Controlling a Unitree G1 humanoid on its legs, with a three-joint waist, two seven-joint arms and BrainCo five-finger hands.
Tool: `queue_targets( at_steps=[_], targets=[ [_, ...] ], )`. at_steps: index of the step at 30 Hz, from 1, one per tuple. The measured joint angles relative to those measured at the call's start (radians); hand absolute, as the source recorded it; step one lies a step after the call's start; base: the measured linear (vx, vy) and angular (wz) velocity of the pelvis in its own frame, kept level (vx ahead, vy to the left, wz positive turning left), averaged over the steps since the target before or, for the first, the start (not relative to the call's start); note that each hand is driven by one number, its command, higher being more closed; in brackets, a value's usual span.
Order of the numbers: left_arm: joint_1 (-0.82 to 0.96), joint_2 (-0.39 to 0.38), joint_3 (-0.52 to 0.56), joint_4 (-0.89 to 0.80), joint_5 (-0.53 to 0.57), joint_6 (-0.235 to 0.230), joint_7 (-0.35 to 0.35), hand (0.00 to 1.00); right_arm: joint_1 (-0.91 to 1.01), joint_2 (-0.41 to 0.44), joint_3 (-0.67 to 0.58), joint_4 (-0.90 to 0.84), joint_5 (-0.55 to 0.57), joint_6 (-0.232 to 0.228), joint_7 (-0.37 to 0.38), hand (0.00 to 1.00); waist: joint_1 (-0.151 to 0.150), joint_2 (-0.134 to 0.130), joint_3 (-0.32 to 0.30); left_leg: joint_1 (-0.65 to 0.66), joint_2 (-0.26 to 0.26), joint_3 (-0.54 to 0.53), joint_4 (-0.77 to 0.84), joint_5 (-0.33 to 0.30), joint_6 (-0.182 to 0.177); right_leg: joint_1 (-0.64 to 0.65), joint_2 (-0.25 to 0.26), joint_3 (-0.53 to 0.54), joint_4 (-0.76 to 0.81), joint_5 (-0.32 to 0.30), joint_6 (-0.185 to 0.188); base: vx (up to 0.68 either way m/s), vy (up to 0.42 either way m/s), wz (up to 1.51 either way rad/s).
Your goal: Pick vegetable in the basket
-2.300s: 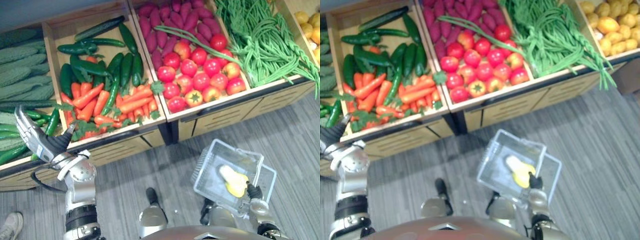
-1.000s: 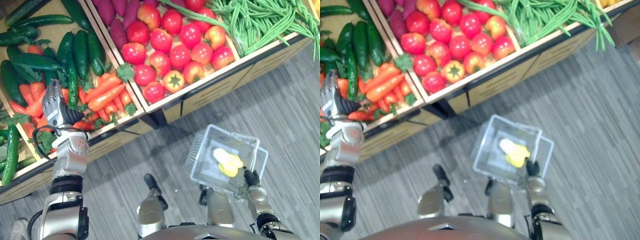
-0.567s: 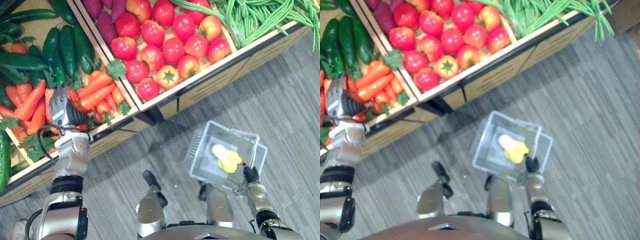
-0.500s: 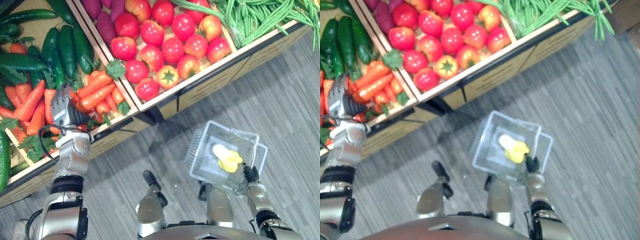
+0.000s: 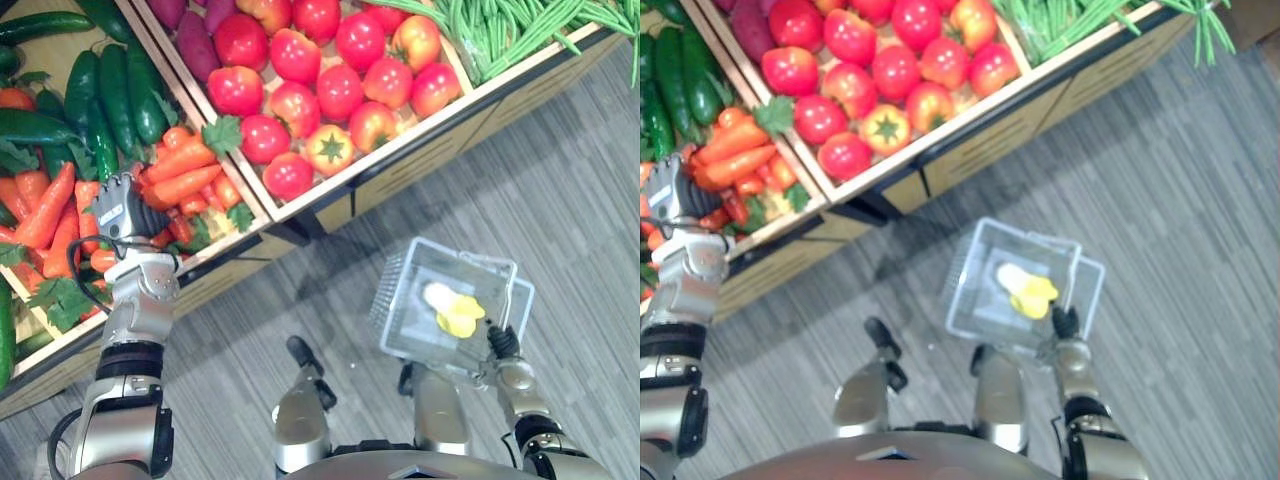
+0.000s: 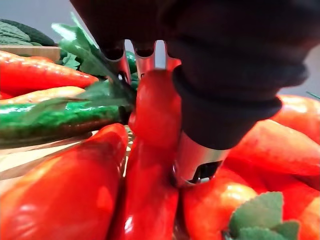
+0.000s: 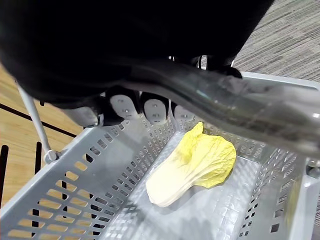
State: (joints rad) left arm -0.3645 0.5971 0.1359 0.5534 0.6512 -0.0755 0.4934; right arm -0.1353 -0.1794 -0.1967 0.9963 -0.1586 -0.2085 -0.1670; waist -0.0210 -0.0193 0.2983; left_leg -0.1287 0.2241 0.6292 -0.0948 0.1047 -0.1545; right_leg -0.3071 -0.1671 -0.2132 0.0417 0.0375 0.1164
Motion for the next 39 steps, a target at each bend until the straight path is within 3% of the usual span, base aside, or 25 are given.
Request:
queue_targets(
  at_steps=[11,15,28,36,39],
  targets=[
    [0.014,0.0,0.008,-0.01,0.001,0.004,-0.013,1.0,0.0,-0.001,0.0,-0.004,-0.001,0.001,0.0,1.0,0.001,-0.001,0.001,0.016,-0.004,0.012,0.001,-0.009,0.001,0.003,-0.006,0.025,0.016,0.0,0.0,0.0,-0.004,-0.01],
    [0.018,0.0,-0.003,-0.016,0.002,0.014,-0.04,1.0,0.005,-0.002,-0.002,-0.004,-0.001,0.01,0.001,1.0,-0.003,-0.001,0.001,0.018,0.007,-0.005,0.083,-0.052,0.001,0.042,-0.019,0.018,0.016,-0.001,0.0,0.02,-0.005,0.05],
    [0.075,-0.002,0.014,-0.229,0.028,0.004,-0.042,1.0,0.014,-0.012,-0.035,-0.008,-0.041,0.03,0.005,1.0,0.006,0.006,-0.005,0.058,0.011,-0.068,0.105,-0.052,0.001,0.104,-0.038,-0.052,0.084,-0.022,-0.03,0.02,0.0,0.13],
    [0.183,-0.006,0.05,-0.382,0.03,-0.018,-0.045,1.0,0.058,-0.074,-0.065,-0.006,-0.119,0.046,0.025,1.0,0.026,0.032,-0.087,0.09,0.008,-0.069,0.106,-0.052,0.001,0.131,-0.045,-0.051,0.113,-0.029,-0.04,0.05,0.017,0.05],
    [0.229,-0.006,0.049,-0.452,0.03,-0.061,-0.068,1.0,0.07,-0.122,-0.073,-0.008,-0.142,0.053,0.04,1.0,0.024,0.039,-0.107,0.116,0.007,-0.065,0.106,-0.052,0.001,0.136,-0.049,-0.035,0.145,-0.028,-0.04,0.06,0.033,-0.06]
  ],
)
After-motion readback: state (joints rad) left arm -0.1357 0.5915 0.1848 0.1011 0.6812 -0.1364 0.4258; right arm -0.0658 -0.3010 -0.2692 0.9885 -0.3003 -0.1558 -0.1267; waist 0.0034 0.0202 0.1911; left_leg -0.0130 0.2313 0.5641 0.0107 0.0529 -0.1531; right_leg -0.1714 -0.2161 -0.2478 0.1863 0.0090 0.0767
